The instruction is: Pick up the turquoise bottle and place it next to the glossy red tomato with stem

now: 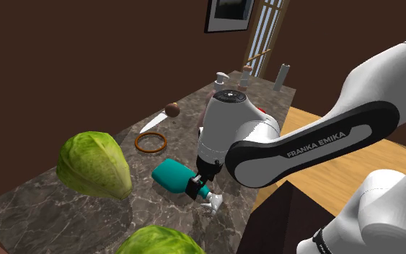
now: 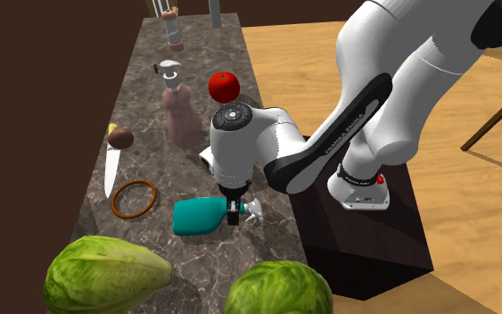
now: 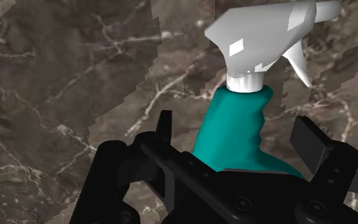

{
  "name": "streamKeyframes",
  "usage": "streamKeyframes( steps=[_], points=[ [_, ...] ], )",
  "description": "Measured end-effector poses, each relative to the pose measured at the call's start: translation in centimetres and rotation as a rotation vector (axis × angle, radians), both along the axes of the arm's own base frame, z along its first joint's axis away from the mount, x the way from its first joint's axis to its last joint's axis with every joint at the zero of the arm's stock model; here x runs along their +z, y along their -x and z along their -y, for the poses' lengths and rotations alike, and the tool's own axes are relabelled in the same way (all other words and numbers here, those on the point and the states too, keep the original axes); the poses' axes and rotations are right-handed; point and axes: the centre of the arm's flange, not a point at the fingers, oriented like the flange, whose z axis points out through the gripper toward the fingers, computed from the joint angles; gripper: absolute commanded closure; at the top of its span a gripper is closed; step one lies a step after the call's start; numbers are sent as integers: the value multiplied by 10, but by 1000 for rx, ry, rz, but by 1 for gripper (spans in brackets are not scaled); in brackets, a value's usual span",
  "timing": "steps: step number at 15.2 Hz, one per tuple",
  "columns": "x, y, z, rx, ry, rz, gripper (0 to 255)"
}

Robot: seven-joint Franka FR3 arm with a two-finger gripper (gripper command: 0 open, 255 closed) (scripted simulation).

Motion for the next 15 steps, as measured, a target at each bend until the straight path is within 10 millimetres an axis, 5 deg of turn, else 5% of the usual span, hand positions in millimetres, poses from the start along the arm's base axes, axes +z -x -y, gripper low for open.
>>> streamKeyframes(
  steps=[10,15],
  points=[
    [0,0,0,0,0,0,255],
    [22,0,-1,0,0,0,255]
  ],
)
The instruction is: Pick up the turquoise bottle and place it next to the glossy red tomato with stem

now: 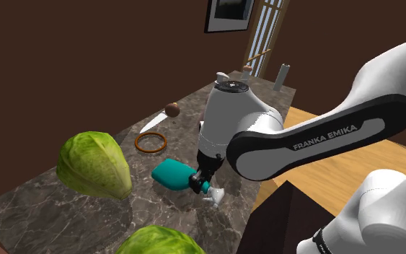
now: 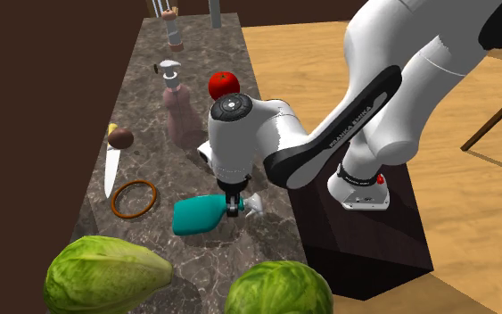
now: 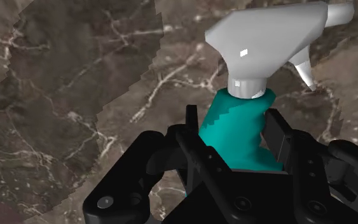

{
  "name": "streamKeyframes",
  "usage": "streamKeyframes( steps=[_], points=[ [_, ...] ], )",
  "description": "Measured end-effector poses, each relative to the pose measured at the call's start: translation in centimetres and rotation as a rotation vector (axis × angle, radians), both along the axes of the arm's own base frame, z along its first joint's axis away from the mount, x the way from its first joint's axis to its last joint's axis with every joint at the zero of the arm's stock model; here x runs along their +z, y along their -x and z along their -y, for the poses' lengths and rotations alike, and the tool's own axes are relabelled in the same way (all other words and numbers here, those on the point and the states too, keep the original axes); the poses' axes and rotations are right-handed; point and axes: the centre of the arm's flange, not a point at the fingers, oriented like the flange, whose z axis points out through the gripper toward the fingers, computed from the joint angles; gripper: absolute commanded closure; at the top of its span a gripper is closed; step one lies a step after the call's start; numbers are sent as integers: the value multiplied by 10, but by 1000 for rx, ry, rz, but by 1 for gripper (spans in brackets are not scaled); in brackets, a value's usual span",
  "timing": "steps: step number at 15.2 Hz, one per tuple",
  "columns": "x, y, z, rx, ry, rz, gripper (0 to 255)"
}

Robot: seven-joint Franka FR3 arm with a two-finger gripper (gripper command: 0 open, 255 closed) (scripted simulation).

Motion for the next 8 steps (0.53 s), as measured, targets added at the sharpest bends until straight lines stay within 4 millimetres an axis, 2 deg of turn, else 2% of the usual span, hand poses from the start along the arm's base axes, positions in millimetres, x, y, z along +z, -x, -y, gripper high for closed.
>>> streamKeyframes(
  steps=[8],
  points=[
    [42,0,1,0,0,0,255]
  ],
)
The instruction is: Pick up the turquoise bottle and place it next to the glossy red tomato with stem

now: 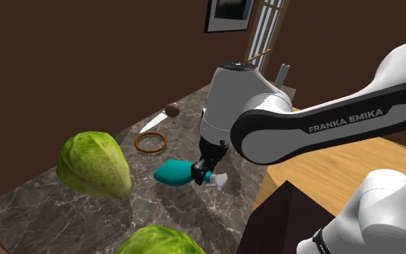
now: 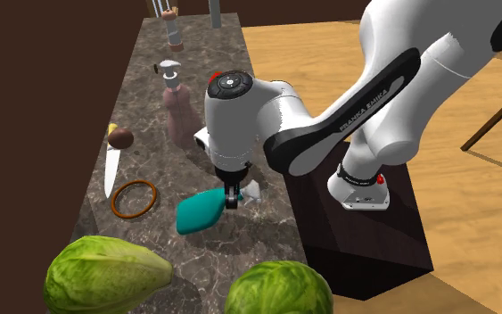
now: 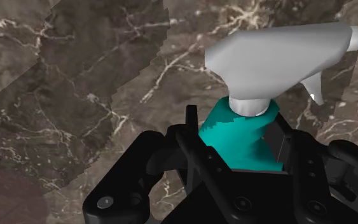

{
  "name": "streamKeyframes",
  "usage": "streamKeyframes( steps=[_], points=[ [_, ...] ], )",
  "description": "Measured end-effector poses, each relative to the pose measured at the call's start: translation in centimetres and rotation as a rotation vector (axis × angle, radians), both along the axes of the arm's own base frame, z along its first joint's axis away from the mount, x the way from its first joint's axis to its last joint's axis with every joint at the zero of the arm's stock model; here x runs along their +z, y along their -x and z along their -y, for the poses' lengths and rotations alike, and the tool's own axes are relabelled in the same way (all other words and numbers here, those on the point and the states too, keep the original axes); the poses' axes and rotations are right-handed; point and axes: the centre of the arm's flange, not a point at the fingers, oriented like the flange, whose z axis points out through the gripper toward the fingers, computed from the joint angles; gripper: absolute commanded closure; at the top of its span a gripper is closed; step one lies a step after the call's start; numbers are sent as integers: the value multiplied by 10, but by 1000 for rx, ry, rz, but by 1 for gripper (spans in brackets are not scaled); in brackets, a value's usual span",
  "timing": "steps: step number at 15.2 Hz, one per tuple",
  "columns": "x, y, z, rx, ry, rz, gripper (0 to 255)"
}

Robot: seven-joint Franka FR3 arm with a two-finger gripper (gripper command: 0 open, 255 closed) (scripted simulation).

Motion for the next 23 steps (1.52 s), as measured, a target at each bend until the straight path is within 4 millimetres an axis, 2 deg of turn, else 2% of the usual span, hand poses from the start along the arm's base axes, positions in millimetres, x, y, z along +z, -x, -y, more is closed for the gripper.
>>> streamKeyframes(
  steps=[20,23],
  points=[
    [104,2,0,0,0,0,255],
    [107,-5,26,-1,1,0,255]
  ],
)
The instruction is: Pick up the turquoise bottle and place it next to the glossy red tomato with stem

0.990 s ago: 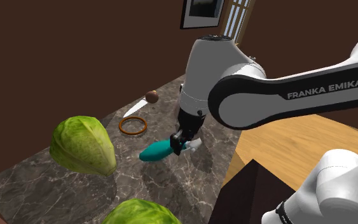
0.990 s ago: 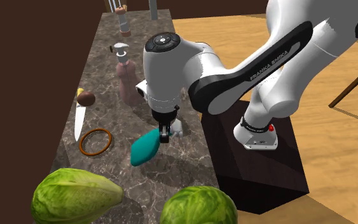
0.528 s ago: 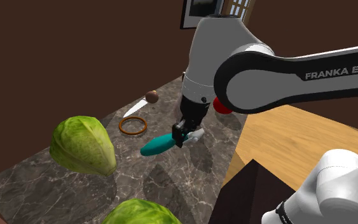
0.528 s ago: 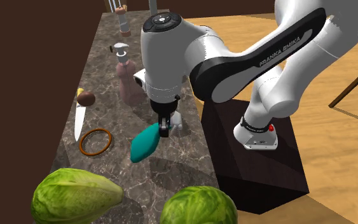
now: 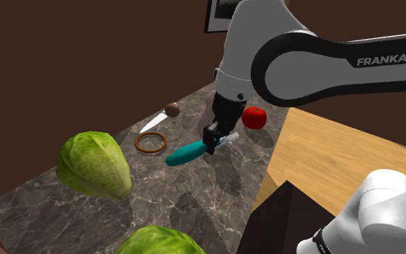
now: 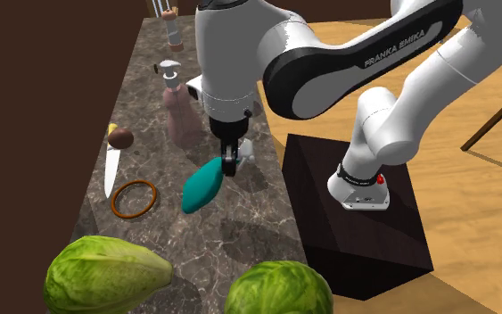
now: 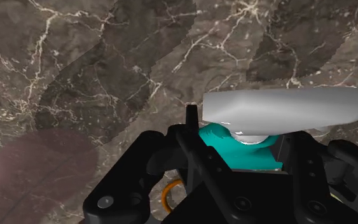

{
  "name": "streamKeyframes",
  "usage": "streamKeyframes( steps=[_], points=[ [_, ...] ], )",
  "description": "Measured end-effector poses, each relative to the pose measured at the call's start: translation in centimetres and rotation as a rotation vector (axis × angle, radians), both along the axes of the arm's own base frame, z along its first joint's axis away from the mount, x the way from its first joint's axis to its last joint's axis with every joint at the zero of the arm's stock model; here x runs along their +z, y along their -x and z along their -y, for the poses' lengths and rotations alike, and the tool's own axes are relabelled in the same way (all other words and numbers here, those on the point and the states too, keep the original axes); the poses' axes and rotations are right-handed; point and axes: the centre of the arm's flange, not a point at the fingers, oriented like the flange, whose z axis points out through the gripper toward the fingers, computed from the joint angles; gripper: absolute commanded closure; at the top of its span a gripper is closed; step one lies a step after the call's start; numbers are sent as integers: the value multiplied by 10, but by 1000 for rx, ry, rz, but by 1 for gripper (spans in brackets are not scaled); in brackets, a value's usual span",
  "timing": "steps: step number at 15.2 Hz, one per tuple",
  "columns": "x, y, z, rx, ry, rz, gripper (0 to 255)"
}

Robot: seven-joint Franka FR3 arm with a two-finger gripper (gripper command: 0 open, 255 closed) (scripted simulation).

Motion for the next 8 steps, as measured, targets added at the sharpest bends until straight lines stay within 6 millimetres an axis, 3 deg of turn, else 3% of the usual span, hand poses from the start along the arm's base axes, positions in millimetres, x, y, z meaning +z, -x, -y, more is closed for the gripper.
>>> streamKeyframes(
  steps=[8],
  points=[
    [1,-23,102,-1,0,0,255]
  ],
)
